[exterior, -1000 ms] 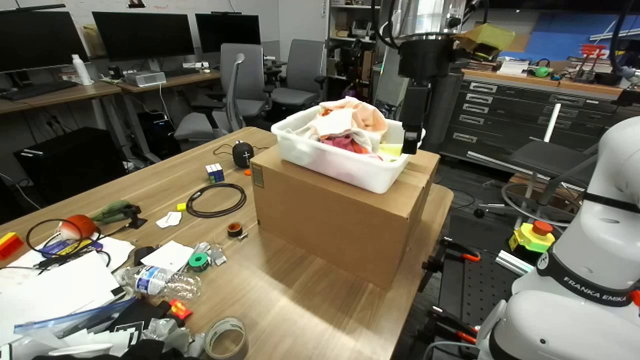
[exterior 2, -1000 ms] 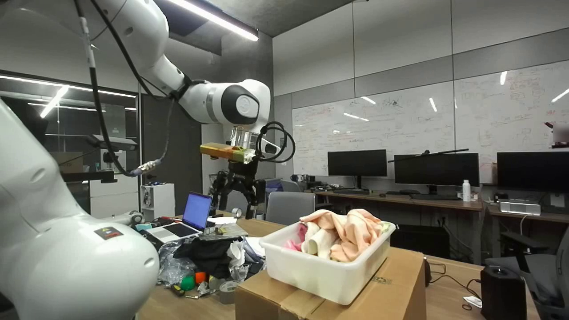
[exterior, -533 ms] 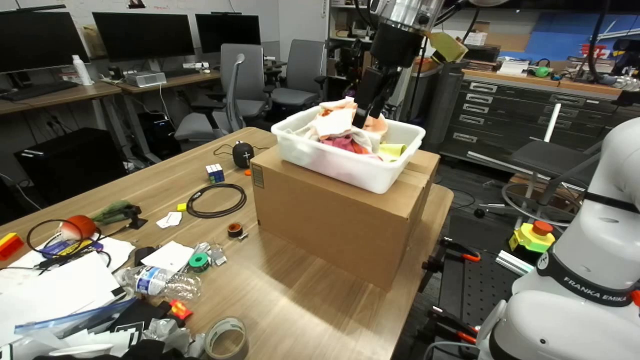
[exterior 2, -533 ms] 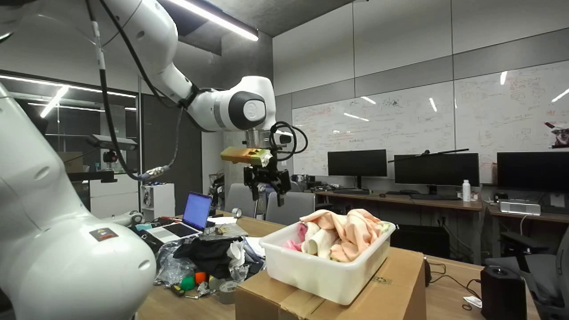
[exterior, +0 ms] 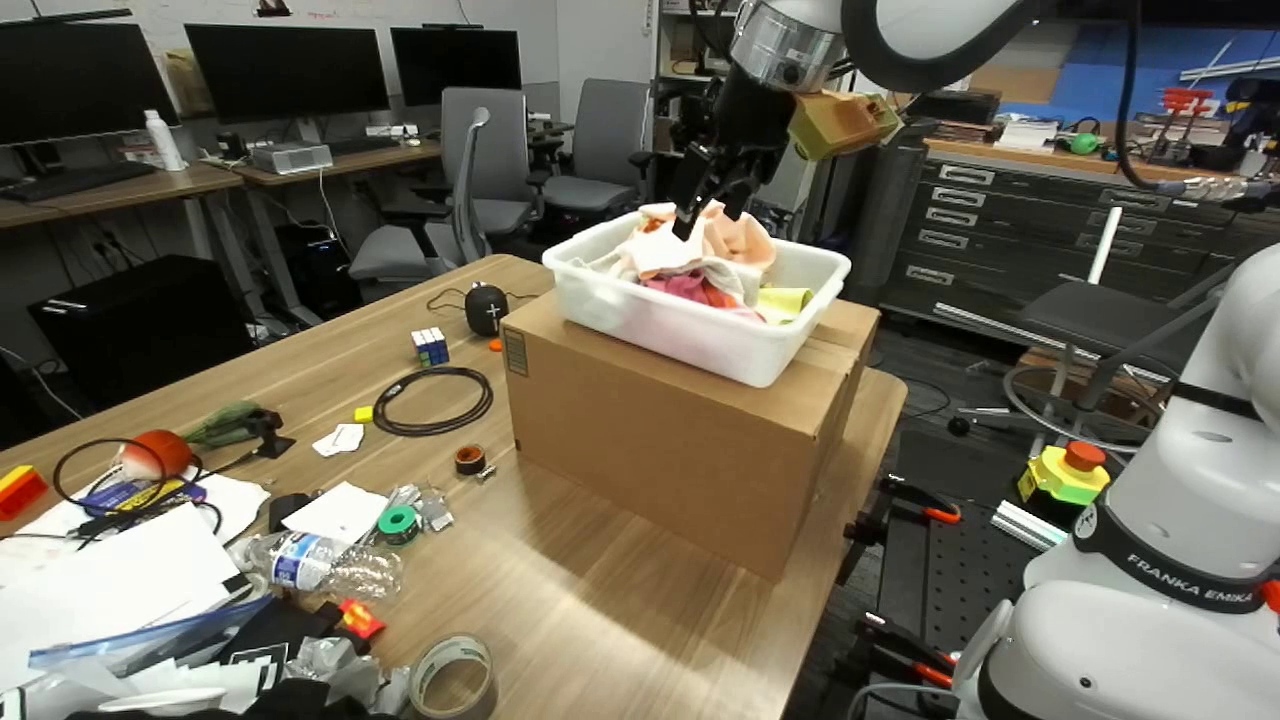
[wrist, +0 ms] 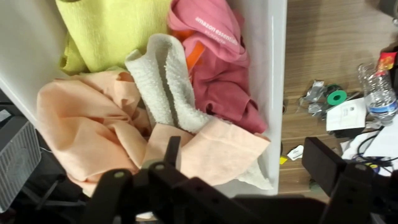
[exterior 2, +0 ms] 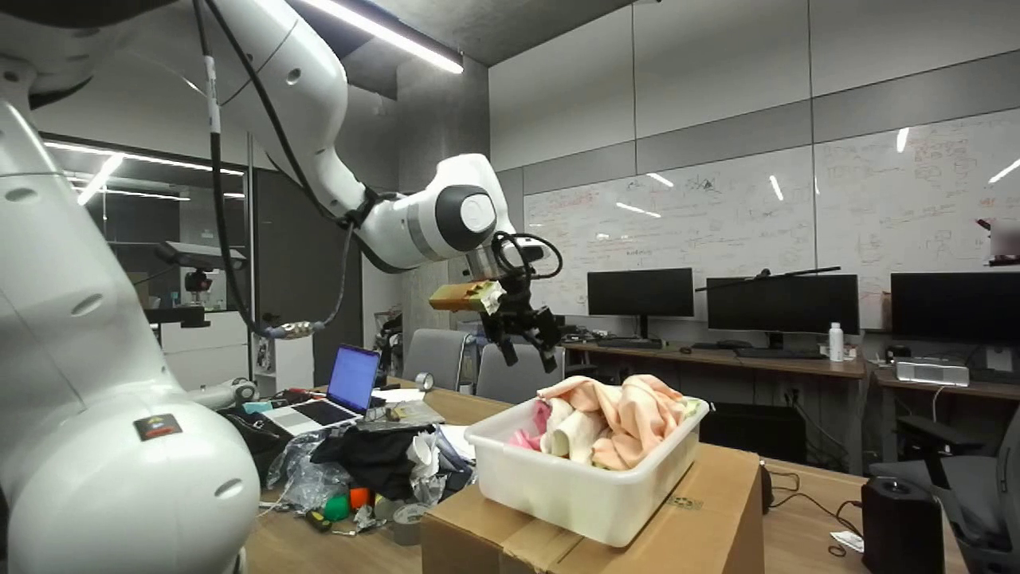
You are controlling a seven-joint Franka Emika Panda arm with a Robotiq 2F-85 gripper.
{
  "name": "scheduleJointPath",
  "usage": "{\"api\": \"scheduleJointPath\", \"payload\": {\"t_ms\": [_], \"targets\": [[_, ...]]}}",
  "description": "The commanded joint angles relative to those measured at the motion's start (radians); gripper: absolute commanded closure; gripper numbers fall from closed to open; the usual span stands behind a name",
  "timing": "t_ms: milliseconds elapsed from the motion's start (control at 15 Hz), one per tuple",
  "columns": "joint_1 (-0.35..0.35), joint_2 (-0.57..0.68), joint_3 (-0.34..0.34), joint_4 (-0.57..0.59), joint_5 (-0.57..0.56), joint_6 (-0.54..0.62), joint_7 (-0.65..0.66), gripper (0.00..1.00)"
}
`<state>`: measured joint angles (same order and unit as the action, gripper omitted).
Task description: Pick the cloths in the plastic box and put them on the table
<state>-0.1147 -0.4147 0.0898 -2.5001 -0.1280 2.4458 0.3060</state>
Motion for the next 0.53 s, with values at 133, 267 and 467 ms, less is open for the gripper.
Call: {"api": "scheduleJointPath", "payload": {"t_ms": [133,267,467], "targets": [[-0.099,0.064,0.059,0.052,-0.165,0.042,0.224,0.00],[-0.117,0.082,0.067,0.066,-0.210,0.041,0.283,0.00],[-0.115,0.111,0.056,0.084,-0.231,0.034,0.330,0.00]]}}
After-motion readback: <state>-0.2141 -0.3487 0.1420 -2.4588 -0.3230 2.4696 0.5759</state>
